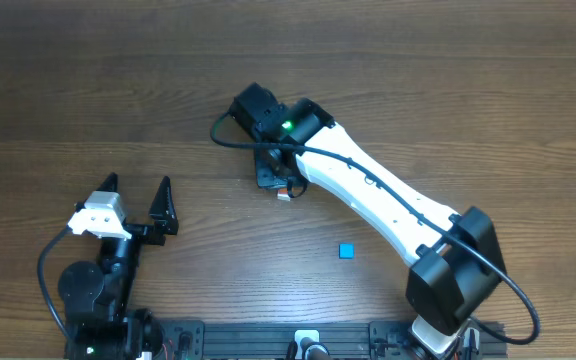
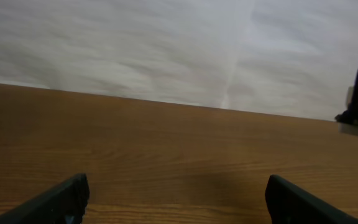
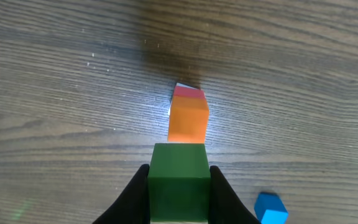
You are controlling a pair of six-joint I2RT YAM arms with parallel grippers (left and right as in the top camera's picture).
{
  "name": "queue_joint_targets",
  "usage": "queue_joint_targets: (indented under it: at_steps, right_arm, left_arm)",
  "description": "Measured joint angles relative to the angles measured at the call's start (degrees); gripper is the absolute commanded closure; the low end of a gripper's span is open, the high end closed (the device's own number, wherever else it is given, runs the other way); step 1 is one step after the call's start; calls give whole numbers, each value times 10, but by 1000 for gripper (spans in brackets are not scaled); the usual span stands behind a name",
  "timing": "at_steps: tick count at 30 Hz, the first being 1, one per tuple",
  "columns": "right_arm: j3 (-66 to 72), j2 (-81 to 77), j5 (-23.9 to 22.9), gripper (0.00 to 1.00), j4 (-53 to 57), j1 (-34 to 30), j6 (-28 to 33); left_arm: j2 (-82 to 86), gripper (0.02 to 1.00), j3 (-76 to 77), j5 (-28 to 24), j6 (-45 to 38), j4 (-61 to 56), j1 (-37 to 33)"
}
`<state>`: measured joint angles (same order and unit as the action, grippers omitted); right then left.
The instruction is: Stack Cubes
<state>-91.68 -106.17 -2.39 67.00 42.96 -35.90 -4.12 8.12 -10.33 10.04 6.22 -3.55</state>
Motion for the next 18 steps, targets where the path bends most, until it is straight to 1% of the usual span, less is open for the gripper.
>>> queue_joint_targets:
  at_steps: [18]
  right_arm:
    - [0, -28, -3, 989, -13, -3, -2]
  left_arm:
    - [0, 104, 0, 0, 0, 0, 0]
